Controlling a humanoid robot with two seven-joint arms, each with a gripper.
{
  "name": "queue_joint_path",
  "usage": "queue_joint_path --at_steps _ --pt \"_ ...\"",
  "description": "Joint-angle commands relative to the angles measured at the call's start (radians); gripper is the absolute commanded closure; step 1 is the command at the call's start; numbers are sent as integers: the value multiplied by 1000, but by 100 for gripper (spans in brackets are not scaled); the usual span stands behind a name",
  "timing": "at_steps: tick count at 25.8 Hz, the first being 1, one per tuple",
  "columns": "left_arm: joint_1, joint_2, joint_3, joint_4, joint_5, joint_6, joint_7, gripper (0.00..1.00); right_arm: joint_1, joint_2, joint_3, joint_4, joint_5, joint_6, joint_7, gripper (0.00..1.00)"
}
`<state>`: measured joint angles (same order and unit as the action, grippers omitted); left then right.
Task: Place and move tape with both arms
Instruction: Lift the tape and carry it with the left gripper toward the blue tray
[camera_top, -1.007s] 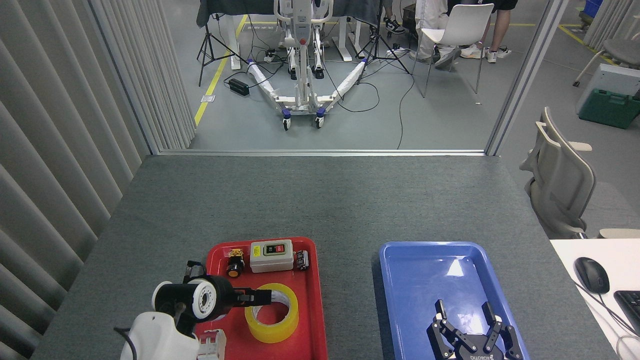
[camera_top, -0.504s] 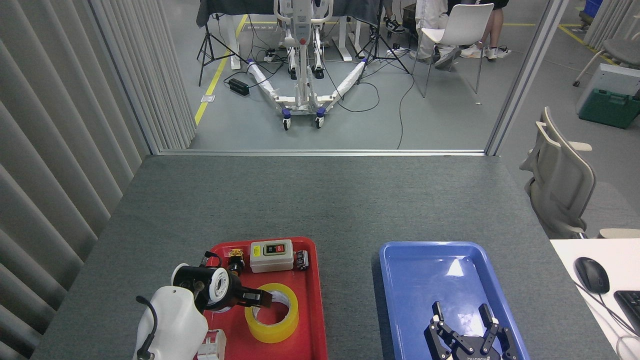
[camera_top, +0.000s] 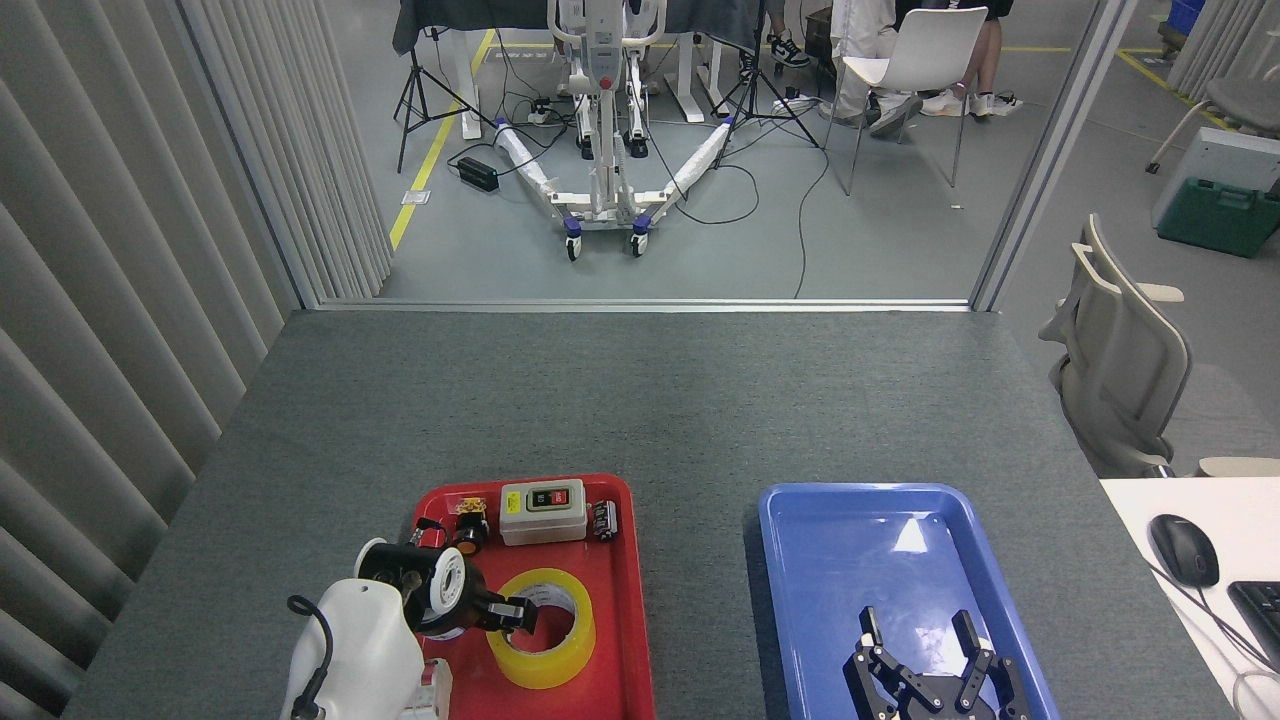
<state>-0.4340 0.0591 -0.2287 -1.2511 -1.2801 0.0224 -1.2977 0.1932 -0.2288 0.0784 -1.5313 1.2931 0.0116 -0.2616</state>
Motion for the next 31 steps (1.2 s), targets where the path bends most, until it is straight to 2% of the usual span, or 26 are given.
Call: queue_joint_path --at_steps 1,3,8,11,14,16,18,20,21,24,27,31 --pt "1 -18 2 -2 -8 -18 -6 100 0 -1 1 0 0 5 1 0" --pt "-6 -19 5 -5 -7 -95 0 100 0 -1 3 0 0 5 1 0" --pt "-45 -19 29 -51 48 -384 46 100 0 -1 7 0 0 5 1 0" --pt "-48 -32 57 -96 269 -535 120 100 0 -1 20 0 2 22 1 0" --pt "-83 -68 52 -74 479 -808 124 100 0 -4 20 -1 2 31 1 0" --pt "-88 -87 63 1 553 -808 124 100 0 -6 18 0 2 33 -1 0" --pt "-91 -133 86 90 602 -808 127 100 0 -11 17 0 2 24 -7 0" --pt "-104 -154 94 160 628 -808 127 100 0 -17 17 -1 11 -27 -50 0" --pt "-109 -156 94 183 630 -808 127 100 2 -27 12 0 29 -108 -102 0" --pt "-111 -156 92 208 634 -808 127 100 49 -86 -58 -1 118 -484 -264 0" --pt "-111 -156 88 209 654 -808 127 100 95 -126 -114 -9 140 -786 -277 0" --pt "-111 -156 84 206 657 -808 127 100 84 -167 -115 -9 137 -797 -278 0"
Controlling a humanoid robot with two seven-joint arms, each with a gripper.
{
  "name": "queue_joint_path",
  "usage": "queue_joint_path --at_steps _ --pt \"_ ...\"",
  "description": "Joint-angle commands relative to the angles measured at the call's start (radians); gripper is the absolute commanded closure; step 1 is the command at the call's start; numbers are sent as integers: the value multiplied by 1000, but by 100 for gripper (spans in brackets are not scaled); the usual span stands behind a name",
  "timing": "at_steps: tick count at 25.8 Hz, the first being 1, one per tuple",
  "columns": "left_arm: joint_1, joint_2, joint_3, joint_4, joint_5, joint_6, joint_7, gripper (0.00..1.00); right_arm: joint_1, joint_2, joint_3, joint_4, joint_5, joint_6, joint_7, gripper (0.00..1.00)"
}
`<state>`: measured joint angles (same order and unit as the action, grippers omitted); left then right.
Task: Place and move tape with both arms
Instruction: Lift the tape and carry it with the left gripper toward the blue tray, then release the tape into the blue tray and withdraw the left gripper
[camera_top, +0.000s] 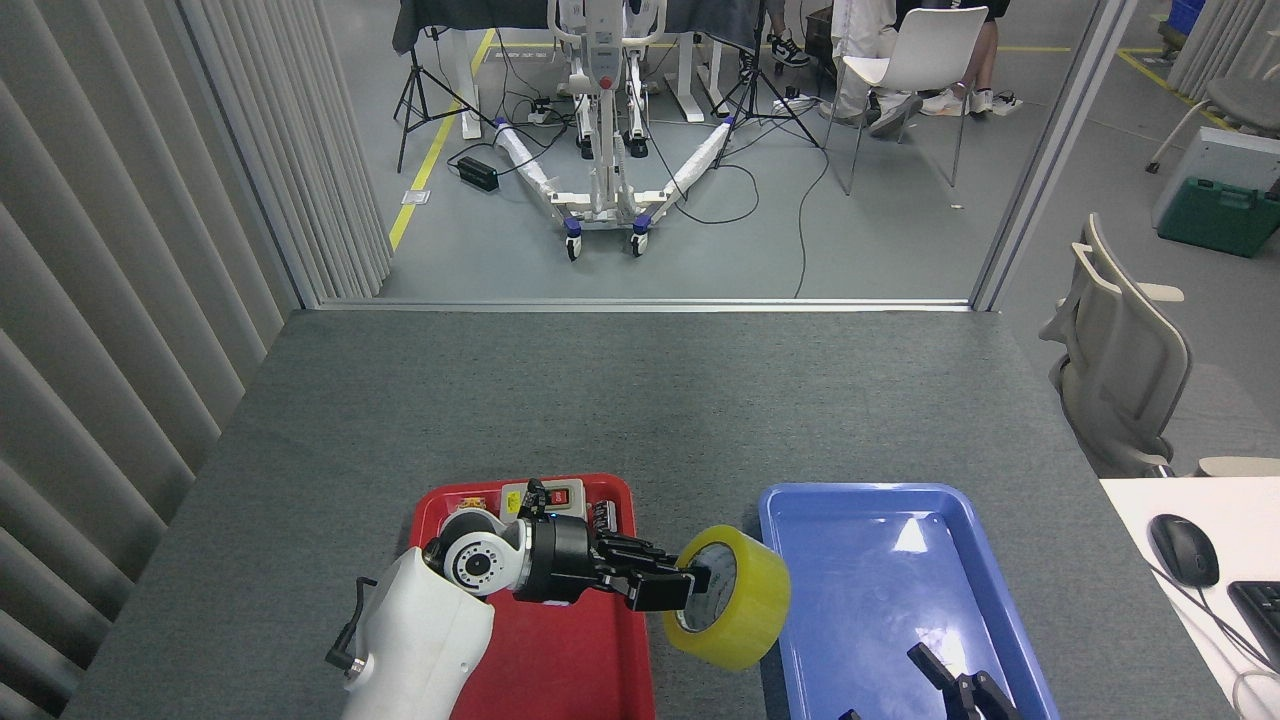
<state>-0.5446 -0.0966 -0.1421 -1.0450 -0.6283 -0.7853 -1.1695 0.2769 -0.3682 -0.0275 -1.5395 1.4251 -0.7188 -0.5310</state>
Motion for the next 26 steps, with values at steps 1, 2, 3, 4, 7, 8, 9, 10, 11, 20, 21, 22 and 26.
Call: queue_joint_path --at_steps 1,2,3,4,7,8,9,10,11,20,21,22,26 --pt "2 1 -4 -3 7 0 -1 100 -2 -31 -5 1 5 -67 -9 0" --pt "3 1 -8 -4 10 0 1 100 -5 -34 3 4 3 -67 -10 0" --pt "6 1 -24 -6 19 0 1 100 -18 -35 24 6 3 -67 -10 0" --pt "11 1 -51 -9 24 0 1 100 -34 -35 66 6 3 -67 -12 1" --pt "11 3 -100 -23 24 0 1 100 -54 -17 133 6 8 -67 -12 1" --pt "12 1 -100 -32 24 0 1 100 -54 -11 143 6 9 -67 -12 1" --pt "12 1 -102 -36 24 0 1 100 -56 -8 161 6 11 -67 -12 1" --pt "12 0 -102 -36 24 0 1 100 -59 -6 178 6 11 -67 -12 1" --pt "18 0 -103 -38 24 0 1 100 -59 -6 185 2 11 -67 -12 1" --pt "61 1 -148 -78 16 0 4 100 -61 -1 225 10 69 -67 -7 51" --pt "61 0 -149 -78 13 0 4 100 -61 -1 225 15 69 -67 -6 59" --pt "60 1 -148 -81 13 0 7 100 -61 0 225 18 71 -67 -4 68" --pt "63 12 -143 -99 16 0 83 94 -59 -1 225 16 72 -67 -1 97"
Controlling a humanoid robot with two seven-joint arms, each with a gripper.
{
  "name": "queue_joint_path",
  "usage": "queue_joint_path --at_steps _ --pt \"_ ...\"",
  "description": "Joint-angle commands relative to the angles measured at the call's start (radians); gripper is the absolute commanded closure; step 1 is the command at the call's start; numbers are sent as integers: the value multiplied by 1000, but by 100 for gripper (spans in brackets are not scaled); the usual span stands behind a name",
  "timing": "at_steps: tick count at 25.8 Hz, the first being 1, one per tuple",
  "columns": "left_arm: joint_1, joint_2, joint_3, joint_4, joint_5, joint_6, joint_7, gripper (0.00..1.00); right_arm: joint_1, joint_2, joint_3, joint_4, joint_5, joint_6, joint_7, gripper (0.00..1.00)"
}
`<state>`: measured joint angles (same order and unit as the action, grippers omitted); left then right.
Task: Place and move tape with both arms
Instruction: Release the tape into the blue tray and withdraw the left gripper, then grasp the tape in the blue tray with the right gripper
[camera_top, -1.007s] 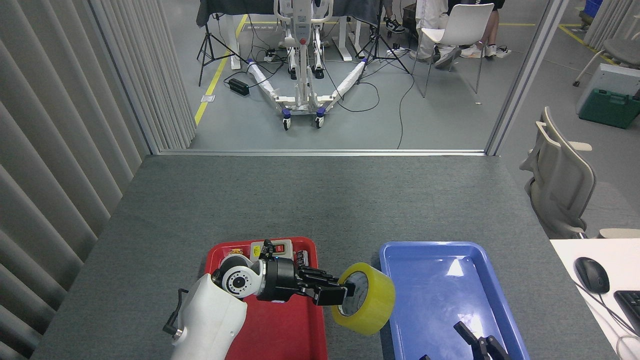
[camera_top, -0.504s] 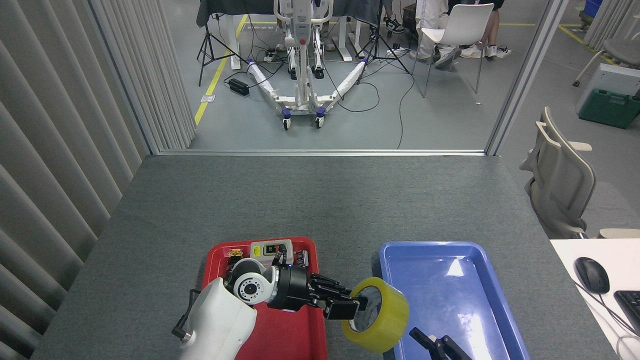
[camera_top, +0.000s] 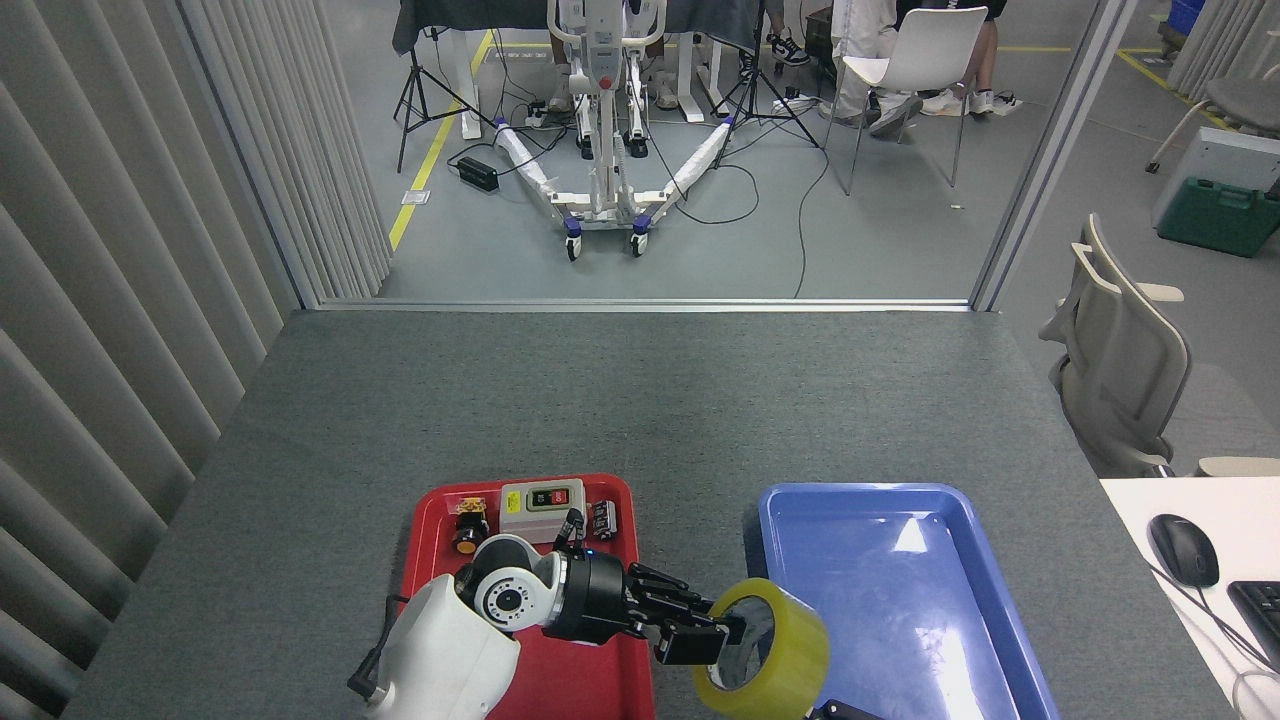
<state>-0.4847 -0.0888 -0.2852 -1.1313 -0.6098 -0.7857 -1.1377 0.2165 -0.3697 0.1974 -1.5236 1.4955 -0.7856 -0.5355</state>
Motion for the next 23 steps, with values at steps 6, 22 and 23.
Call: queue_joint_path --at_steps 6,22,23 --pt "5 4 37 -7 2 0 61 38 4 0 -9 2 -3 0 0 100" --pt "225 106 141 -314 140 436 700 0 -5 -75 -116 -102 -739 431 801 100" --pt "252 119 140 -312 140 436 819 0 -6 -75 -116 -121 -774 483 878 100"
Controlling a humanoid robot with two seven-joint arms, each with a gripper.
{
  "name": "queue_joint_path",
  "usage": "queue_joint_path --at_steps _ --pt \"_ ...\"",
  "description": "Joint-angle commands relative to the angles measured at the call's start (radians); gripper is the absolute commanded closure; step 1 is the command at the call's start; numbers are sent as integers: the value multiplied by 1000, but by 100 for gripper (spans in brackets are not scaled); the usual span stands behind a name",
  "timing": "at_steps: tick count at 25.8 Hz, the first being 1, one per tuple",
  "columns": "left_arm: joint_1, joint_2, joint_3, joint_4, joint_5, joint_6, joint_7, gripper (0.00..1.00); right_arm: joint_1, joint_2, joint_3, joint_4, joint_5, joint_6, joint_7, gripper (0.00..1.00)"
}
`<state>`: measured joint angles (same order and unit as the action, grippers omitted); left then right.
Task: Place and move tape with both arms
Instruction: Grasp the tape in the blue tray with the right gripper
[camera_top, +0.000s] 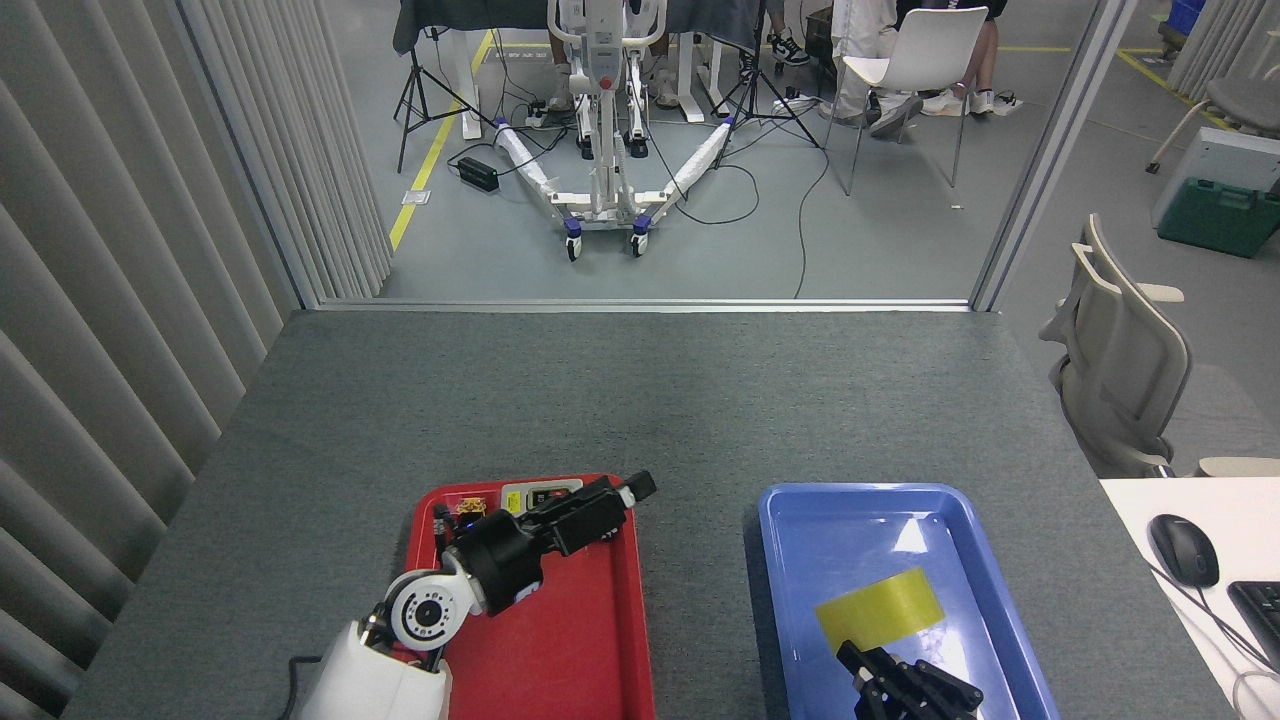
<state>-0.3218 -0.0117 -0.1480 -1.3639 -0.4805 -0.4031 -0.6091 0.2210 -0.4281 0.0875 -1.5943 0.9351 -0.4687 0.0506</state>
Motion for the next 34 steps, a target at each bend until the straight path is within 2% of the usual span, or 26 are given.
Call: queue_joint_path --at_steps 1,3,4,7,8,9,12,15,19,22,28,34 --pt "112 58 -2 -81 11 50 399 0 -12 -15 -6 -67 -213 217 315 100" --pt "162 79 -10 -90 -18 44 568 0 -29 -1 -8 -81 -211 255 310 100" --pt "176 91 -21 -80 -92 43 626 0 -43 -3 -12 -81 -213 255 319 100" --pt "191 104 -56 -11 -665 112 759 0 -84 -20 -18 -81 -211 257 442 100" --pt "216 96 -58 -30 -785 142 763 0 -94 -23 -20 -82 -211 252 492 100" --pt "254 79 -58 -67 -836 171 763 0 -106 -26 -20 -84 -213 249 552 100" --pt "297 58 -53 -215 -846 248 752 0 -152 -32 -20 -84 -217 260 698 100" --pt "300 44 -44 -325 -845 300 672 0 -181 -27 -20 -82 -216 283 772 100" --pt "307 56 -44 -279 -849 319 640 0 -226 -31 -20 -79 -216 360 899 100" --pt "303 65 18 -216 -857 297 634 0 -261 -29 -20 -79 -217 423 1022 100" --pt "279 58 45 -165 -856 294 620 0 -301 -24 -20 -79 -219 521 1169 100" --pt "264 95 68 -158 -846 285 617 0 -328 -26 -41 -90 -222 542 1200 100"
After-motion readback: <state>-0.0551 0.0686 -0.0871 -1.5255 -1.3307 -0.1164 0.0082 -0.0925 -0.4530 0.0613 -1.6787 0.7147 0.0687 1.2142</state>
